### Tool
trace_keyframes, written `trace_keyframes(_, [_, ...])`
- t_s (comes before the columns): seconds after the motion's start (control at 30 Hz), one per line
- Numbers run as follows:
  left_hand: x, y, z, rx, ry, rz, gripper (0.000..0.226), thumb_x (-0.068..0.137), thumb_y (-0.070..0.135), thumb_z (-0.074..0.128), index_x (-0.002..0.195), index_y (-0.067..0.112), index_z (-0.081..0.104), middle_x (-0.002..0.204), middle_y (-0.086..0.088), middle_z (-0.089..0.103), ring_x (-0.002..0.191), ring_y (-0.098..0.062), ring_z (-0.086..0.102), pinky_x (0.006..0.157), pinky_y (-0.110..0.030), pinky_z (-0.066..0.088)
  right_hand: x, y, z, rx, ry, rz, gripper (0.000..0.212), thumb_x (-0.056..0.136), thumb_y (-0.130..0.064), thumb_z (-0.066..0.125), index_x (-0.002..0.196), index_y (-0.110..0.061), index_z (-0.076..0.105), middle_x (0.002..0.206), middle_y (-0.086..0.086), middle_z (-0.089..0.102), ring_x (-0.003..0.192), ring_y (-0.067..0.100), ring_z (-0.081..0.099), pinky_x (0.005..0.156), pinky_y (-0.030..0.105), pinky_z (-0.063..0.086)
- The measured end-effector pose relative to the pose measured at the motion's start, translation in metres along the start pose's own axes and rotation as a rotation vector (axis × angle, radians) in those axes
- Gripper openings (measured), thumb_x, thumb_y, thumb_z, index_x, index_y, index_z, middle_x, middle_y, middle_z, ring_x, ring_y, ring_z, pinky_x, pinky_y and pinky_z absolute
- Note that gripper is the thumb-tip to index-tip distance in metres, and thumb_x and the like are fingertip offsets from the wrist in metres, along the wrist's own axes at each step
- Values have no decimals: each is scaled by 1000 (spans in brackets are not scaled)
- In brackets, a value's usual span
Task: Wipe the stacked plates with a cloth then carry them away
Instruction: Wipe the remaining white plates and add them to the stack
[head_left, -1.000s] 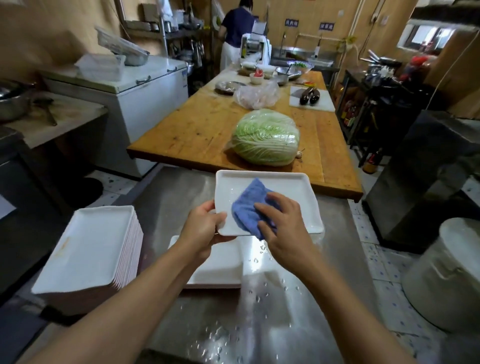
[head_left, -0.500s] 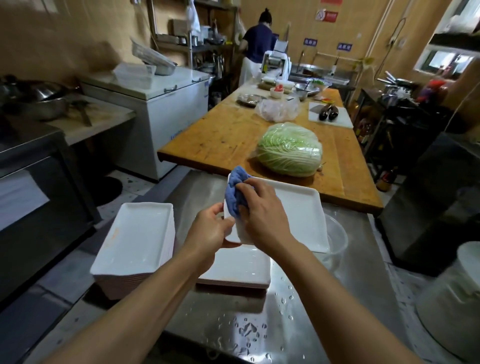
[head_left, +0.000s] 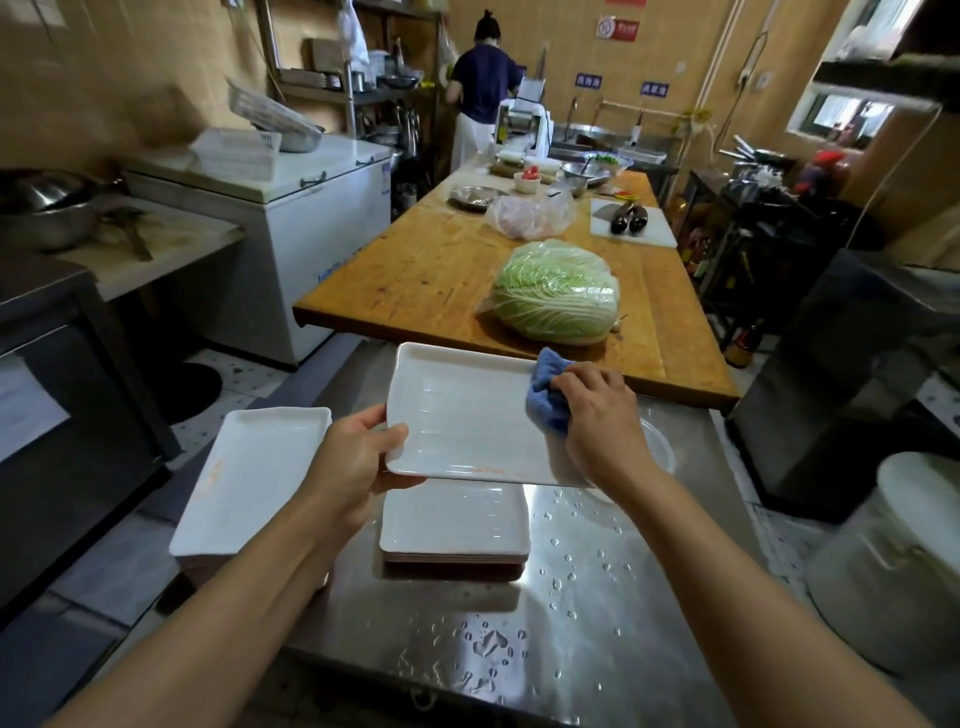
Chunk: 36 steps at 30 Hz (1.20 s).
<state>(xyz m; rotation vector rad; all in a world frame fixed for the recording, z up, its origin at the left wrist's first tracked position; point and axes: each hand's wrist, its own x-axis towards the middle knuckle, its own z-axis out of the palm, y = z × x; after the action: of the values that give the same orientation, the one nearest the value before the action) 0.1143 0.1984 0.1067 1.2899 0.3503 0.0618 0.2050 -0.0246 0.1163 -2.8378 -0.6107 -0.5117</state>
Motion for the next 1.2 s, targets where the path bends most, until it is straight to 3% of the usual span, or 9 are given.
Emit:
trace_keyframes(0.07, [2,-3,-1,-41,3,-13,26,93,-1,44,107,14,61,102,-7,68,93,-25,63,53,-31,55,-11,5,-1,-12,-46,-37,28,89,-16,55,116,-18,57,125,-1,51,111,21,36,87,29,29])
trace_keyframes(0.2, [7,-2,6,-144,29,-23,28,92,-4,43,102,14,62,98,-7,68,88,-24,64,53,-32,56,-37,-2,-3,209,-31,-44,26,85,2,50,103,-12,63,113,4,58,102,22,39,83,35,36])
trace_keyframes(0.33, [7,0,20,-111,44,-1,27,93,-3,43,111,11,57,105,-9,63,93,-27,60,56,-36,55,-51,-28,-3,339,-26,-113,23,85,1,54,104,-8,63,110,8,58,95,26,45,81,34,37])
trace_keyframes(0.43, [2,-2,32,-118,31,21,26,95,-2,41,108,12,58,100,-9,65,85,-25,64,58,-37,55,-56,-58,-3,397,-7,-206,25,83,-3,59,106,-9,63,113,8,59,99,27,47,83,37,41])
trace_keyframes(0.6, [-2,-5,38,-130,28,37,23,98,5,40,115,11,55,100,-9,66,88,-23,66,62,-32,56,-55,-91,1,334,112,-258,30,79,-6,64,108,-10,65,110,11,61,95,30,52,75,41,44])
trace_keyframes(0.8, [5,0,24,-65,117,5,23,97,4,41,113,5,57,99,-13,64,83,-25,64,63,-40,55,-53,-52,0,160,84,-309,41,66,-1,75,103,-14,65,105,7,62,89,30,58,72,40,48])
trace_keyframes(0.97, [13,3,10,-28,194,-34,23,97,4,42,114,5,58,106,-13,63,94,-28,60,61,-39,53,-59,-11,-4,125,108,-274,43,65,0,78,103,-15,66,105,5,64,94,29,61,84,40,45])
trace_keyframes(1.2, [27,11,3,24,131,-87,20,97,3,41,108,5,58,95,-12,63,83,-24,60,58,-37,50,-66,17,-13,53,130,-391,45,63,3,82,104,-10,68,107,6,67,104,26,62,98,44,45])
